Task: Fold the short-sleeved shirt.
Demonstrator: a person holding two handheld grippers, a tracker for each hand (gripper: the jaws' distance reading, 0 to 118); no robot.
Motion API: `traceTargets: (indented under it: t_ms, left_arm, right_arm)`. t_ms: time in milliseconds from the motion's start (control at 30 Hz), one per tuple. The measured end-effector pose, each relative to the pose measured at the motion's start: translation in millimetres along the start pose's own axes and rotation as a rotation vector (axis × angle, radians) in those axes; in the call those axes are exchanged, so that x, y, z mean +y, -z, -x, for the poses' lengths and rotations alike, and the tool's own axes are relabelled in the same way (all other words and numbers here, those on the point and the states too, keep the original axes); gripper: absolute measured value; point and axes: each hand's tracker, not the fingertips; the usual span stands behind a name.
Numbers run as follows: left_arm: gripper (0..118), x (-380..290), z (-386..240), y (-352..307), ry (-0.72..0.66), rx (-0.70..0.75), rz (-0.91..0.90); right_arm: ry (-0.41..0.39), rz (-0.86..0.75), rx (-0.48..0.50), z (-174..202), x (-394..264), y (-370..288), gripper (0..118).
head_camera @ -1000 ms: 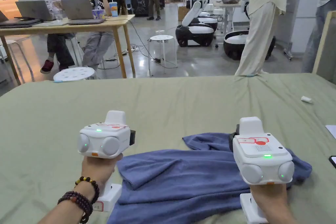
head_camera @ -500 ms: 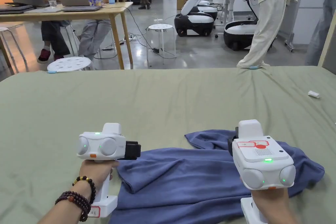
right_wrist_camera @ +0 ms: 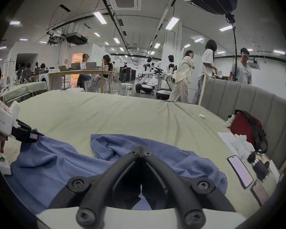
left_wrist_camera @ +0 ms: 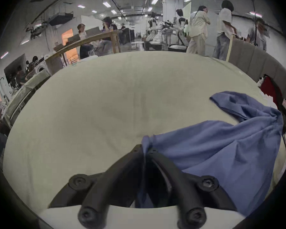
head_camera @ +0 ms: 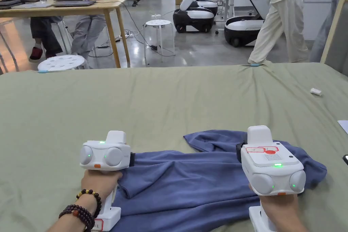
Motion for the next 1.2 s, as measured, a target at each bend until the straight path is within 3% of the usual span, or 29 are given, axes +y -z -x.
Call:
traceTargets:
  t_ms: [267,300,333,367,400,433,467,633,800,900,967,1067,1100,1200]
  left_arm:
    - [0,26,-16,-17,0.02,-0.014,-0.117]
    - [0,27,-20,-17,0.03,-0.023,-0.13]
    - [0,29,-24,-18,0.039,-0.023,-0.14]
    - [0,28,-31,-26,0.047,-0.02,-0.148]
    - [0,29,-35,-27,0.052,-0.018,-0.153]
    - [0,29,-38,-26,0.057,-0.018,-0.155]
    - [0,29,-41,-25,0.06,-0.018,-0.157]
    - [0,29,-56,-27,0.064,-0.02,-0.162]
    - [0,28,-57,-23,0.073,-0.028,-0.148]
    - [1,27,-55,-20,0.072,-0.028,-0.138]
    - [1,26,-54,-18,0.071,-0.026,-0.135]
    - [1,25,-52,-14,0.072,-0.026,-0.132]
    - [1,24,-52,-14,0.073,-0.025,-0.128]
    - [1,23,-49,-10,0.065,-0.023,-0.128]
  right_arm:
    - [0.075,0.055,-0.12,-88,0,-8,0]
    - [0.091,0.072,-0.135,-104,-2,-11,5]
    - [0.114,0.097,-0.142,-119,-4,-12,18]
    - [0.144,0.118,-0.148,-133,-7,-12,43]
    - [0.174,0.147,-0.147,-146,-10,-12,79]
    - [0.198,0.191,-0.135,-159,-14,-11,96]
    - [0.215,0.208,-0.127,-168,-18,-9,102]
    - [0.202,0.283,-0.14,-187,-38,6,100]
    - [0.186,0.42,-0.123,-182,-53,34,99]
    - [0.135,0.56,-0.063,-170,-68,55,84]
    - [0.111,0.504,-0.104,-165,-68,53,81]
    - [0.1,0.48,-0.043,-162,-61,46,39]
    - [0.064,0.479,-0.044,-159,-58,44,14]
    - [-0.009,0.472,-0.064,-147,-51,41,9]
